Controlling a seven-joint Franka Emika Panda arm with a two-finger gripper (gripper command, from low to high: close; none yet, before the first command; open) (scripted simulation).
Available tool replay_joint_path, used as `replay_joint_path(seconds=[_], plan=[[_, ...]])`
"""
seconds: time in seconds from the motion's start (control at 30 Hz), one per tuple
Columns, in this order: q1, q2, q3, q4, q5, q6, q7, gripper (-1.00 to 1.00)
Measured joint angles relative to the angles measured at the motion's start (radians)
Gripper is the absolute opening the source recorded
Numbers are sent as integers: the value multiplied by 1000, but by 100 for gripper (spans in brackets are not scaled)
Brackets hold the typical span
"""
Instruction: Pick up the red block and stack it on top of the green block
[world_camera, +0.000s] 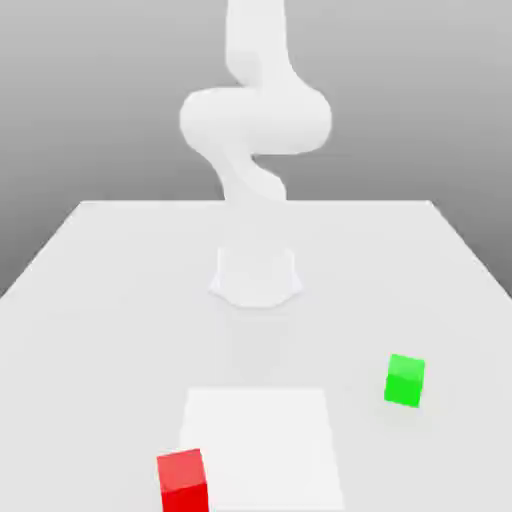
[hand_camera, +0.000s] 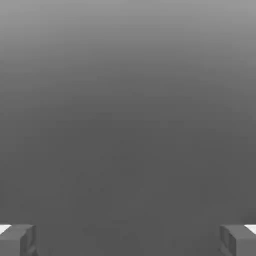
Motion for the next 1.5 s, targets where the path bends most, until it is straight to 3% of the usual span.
replay_joint_path(seconds=[0.53,0.87,1.0,1.03,1.27,1.4,1.5], plan=[[77,588,-158,-64,125,194,-333,0],[41,937,-178,-105,110,325,-472,0],[7,1081,-139,-88,153,432,-515,0],[-4,1113,-125,-83,165,458,-524,-100],[-7,1119,-123,-82,167,462,-526,-100],[14,997,-155,-103,108,363,-483,-100],[76,902,-98,-172,87,334,-497,-100]])
